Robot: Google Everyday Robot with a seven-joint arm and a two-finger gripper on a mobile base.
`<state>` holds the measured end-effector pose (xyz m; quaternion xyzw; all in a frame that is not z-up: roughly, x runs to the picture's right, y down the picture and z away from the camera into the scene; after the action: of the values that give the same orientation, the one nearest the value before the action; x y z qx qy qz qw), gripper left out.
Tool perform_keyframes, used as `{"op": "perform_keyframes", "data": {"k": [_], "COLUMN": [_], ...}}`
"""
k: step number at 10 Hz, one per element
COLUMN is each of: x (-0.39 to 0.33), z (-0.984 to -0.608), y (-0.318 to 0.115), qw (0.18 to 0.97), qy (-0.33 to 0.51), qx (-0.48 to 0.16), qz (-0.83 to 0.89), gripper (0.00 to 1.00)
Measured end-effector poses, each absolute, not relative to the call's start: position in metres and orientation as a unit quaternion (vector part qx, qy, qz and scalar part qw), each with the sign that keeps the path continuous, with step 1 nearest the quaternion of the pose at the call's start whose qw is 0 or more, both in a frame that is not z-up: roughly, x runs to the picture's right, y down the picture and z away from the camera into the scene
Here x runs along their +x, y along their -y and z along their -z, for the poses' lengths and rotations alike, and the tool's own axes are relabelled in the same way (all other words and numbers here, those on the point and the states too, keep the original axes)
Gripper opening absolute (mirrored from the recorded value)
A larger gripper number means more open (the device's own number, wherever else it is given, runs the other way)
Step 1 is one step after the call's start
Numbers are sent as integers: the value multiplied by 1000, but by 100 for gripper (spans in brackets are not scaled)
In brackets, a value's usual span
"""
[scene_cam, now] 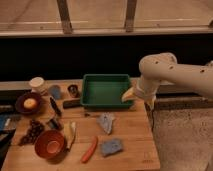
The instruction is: Place fork in paper cup
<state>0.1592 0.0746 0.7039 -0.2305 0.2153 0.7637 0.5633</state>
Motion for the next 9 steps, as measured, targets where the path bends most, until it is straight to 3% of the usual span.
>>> {"op": "perform_keyframes", "data": {"k": [6, 9], "x": [158, 125], "z": [-709, -724], "y": [-71, -56], "qw": [571, 632], "qy": [-215, -185], "qx": [-226, -238], "qz": [-759, -714], "gripper": [80, 80]}}
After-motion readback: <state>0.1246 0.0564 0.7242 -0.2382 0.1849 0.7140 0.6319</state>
